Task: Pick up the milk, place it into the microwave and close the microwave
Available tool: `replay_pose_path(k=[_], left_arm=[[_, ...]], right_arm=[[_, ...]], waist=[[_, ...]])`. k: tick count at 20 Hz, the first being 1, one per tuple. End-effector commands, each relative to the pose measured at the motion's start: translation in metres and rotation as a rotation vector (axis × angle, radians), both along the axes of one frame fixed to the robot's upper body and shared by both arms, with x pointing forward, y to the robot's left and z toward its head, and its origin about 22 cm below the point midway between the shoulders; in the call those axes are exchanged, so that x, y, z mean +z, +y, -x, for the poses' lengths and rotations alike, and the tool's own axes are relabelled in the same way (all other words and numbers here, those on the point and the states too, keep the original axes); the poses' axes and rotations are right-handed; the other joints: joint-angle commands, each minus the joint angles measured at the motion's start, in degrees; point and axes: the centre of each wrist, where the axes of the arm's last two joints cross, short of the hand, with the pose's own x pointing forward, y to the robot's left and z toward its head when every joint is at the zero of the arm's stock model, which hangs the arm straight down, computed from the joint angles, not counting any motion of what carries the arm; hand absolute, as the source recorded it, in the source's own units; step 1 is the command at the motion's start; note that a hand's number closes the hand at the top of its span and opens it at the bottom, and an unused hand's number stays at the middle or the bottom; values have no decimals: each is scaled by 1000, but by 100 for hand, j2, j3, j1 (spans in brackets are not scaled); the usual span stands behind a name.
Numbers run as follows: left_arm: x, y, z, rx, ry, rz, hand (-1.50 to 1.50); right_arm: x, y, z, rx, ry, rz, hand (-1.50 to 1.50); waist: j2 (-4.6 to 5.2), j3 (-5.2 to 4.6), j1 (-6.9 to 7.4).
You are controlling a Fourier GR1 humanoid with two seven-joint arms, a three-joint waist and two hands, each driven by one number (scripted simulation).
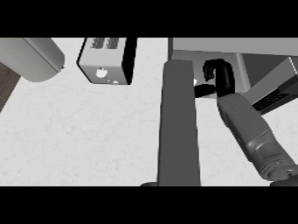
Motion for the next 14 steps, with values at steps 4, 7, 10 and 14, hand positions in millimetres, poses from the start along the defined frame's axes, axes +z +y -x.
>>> replay_pose_path(k=[4, 7, 10, 14], left_arm=[[-2, 1, -7, -23, -13, -9, -150], [-1, -2, -13, -28, -25, 8, -150], [6, 6, -17, -31, -27, -23, -150], [9, 7, -25, -41, -18, -13, -150]], right_arm=[[15, 17, -11, -210, -30, 59, 150], [19, -5, -13, -254, -33, 23, 150], [16, -17, -10, -310, -20, 29, 150], [16, -27, -10, -326, -8, 12, 150]], waist=[[38, -7, 167], [73, 3, 177], [95, 7, 210], [135, 14, 242]])
